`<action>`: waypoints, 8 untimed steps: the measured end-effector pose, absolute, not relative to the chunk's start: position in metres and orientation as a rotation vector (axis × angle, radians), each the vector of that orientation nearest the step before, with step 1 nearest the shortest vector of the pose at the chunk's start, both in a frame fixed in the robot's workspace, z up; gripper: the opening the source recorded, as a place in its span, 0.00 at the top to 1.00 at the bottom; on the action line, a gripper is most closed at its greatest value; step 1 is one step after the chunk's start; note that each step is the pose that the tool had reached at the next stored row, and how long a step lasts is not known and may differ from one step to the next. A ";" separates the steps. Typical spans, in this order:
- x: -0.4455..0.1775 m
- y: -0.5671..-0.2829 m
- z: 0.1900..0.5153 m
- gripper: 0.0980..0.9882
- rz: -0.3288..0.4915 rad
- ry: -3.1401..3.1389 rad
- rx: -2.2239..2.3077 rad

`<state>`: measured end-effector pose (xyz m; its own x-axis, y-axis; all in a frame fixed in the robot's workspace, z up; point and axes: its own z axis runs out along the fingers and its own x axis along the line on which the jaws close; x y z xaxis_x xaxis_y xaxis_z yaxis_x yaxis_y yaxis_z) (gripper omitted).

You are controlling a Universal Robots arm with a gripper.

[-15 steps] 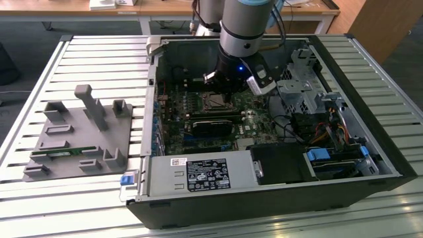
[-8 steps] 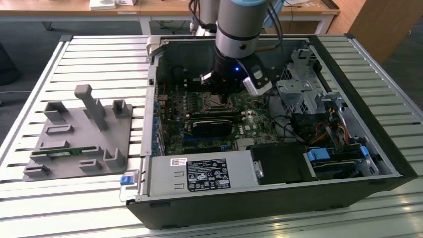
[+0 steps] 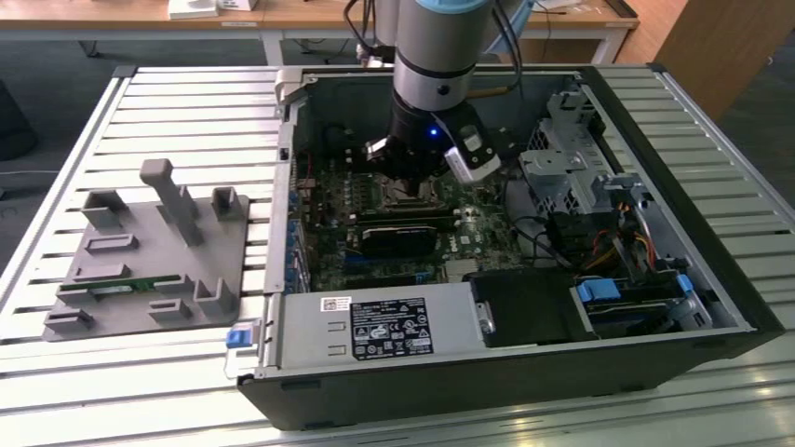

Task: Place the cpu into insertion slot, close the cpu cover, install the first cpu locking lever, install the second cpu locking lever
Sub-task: 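Install the second cpu locking lever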

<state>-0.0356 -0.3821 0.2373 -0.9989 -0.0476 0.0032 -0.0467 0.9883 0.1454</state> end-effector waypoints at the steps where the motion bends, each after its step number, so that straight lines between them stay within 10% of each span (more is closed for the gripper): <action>1: -0.037 -0.382 0.237 0.99 -0.228 -3.126 0.074; 8: -0.037 -0.384 0.235 0.99 -0.270 -3.119 0.071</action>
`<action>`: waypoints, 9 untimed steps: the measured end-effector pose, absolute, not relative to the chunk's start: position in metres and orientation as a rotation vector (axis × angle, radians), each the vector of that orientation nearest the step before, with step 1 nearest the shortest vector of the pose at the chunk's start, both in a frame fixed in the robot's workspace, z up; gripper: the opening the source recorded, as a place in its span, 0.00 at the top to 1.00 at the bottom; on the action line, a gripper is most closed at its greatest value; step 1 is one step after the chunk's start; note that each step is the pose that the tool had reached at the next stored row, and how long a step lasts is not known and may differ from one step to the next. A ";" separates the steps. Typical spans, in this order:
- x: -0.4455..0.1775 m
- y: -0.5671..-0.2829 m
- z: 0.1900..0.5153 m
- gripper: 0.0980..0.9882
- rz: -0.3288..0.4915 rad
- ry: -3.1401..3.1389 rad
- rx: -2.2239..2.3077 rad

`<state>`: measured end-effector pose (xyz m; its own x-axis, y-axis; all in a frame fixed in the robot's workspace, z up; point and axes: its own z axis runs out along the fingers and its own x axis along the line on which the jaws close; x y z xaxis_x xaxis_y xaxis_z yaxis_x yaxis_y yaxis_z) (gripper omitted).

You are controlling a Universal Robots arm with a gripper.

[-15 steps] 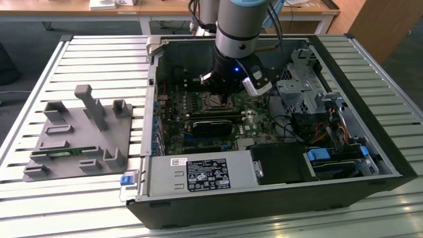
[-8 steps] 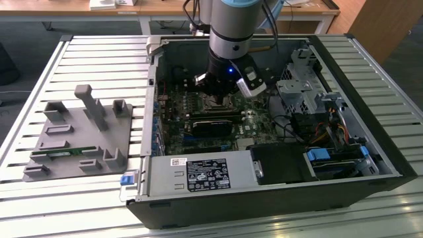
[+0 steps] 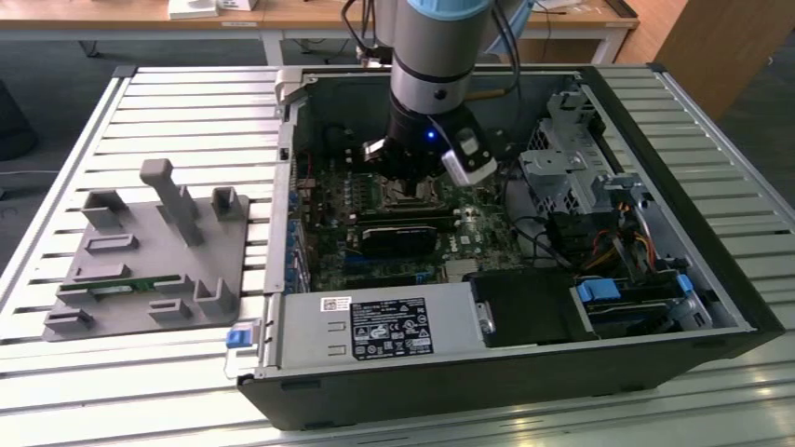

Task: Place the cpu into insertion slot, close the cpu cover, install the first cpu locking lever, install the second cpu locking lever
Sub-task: 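Install the second cpu locking lever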

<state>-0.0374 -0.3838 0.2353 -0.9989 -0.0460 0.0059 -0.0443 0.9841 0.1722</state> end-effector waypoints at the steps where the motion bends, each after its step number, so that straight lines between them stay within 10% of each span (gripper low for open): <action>1: -0.037 -0.385 0.235 0.99 -0.282 -3.117 0.070; 9: -0.043 -0.394 0.234 0.99 -0.314 -3.115 0.066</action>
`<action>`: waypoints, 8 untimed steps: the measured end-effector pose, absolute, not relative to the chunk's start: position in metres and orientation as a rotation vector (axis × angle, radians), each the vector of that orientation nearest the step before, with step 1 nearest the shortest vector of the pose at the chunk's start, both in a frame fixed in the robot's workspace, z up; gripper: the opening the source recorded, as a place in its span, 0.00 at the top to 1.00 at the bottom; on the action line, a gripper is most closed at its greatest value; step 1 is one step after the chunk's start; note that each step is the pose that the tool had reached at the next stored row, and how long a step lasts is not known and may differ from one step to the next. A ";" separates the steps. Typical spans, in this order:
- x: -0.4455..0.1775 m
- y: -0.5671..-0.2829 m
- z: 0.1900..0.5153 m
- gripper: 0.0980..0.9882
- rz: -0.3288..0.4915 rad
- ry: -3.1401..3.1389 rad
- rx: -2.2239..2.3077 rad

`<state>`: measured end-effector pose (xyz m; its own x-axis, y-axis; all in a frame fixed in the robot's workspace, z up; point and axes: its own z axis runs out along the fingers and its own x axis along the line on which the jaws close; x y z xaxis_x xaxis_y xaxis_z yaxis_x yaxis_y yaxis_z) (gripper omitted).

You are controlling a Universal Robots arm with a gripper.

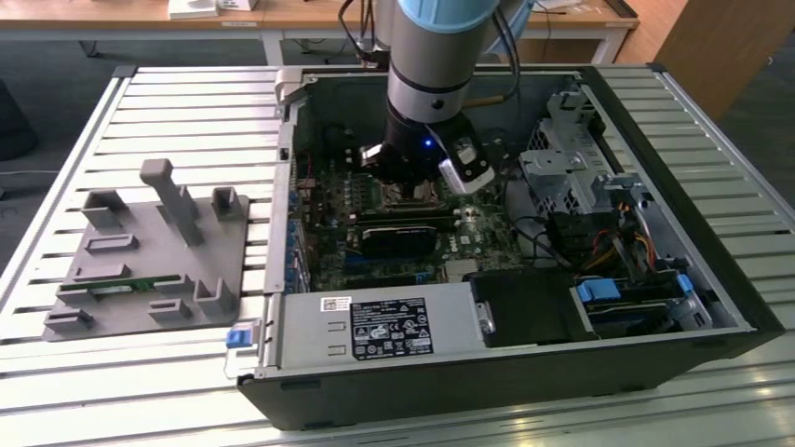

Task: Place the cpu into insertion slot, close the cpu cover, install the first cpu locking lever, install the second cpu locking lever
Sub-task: 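Install the second cpu locking lever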

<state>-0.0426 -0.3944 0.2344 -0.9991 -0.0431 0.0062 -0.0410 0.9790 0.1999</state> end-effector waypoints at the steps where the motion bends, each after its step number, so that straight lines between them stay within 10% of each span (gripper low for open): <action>1: -0.045 -0.395 0.234 0.99 -0.318 -3.114 0.066; 8: -0.050 -0.395 0.226 0.99 -0.325 -3.113 0.065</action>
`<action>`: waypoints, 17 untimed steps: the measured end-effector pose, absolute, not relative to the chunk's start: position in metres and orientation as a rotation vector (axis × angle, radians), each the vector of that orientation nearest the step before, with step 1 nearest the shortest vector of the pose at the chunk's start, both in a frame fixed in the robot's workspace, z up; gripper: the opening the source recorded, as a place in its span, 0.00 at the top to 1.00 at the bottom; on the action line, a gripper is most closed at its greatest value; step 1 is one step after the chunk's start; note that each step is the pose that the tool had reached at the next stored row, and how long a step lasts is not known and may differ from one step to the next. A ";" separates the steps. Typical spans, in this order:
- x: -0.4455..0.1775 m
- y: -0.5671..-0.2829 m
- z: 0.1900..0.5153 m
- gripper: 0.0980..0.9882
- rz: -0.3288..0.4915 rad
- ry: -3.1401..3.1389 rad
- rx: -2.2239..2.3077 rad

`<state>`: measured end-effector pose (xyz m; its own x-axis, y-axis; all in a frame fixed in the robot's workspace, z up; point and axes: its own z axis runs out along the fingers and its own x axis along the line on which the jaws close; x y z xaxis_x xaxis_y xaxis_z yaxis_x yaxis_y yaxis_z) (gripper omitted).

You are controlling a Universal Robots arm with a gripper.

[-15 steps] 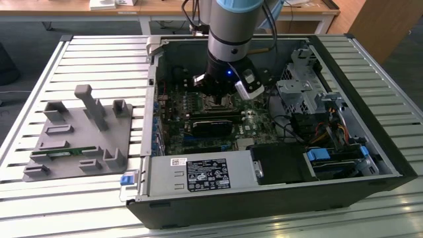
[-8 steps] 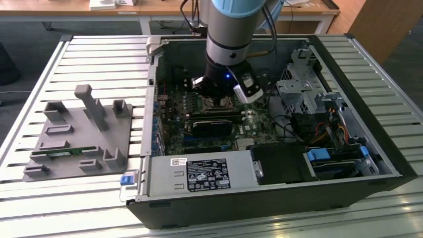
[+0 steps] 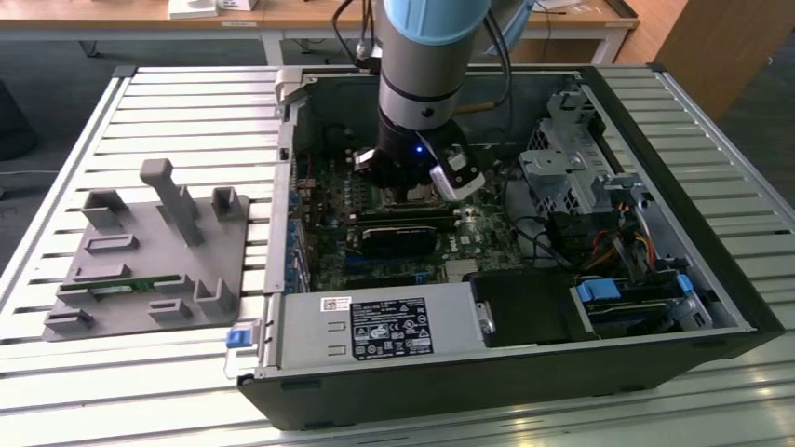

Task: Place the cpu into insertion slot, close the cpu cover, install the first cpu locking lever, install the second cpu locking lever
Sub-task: 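Install the second cpu locking lever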

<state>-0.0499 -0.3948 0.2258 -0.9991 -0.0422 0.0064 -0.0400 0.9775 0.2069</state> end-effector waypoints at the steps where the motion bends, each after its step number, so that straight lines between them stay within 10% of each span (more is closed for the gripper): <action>1: -0.050 -0.395 0.224 0.99 -0.326 -3.113 0.065; 17: -0.056 -0.406 0.222 0.99 -0.396 -3.107 0.046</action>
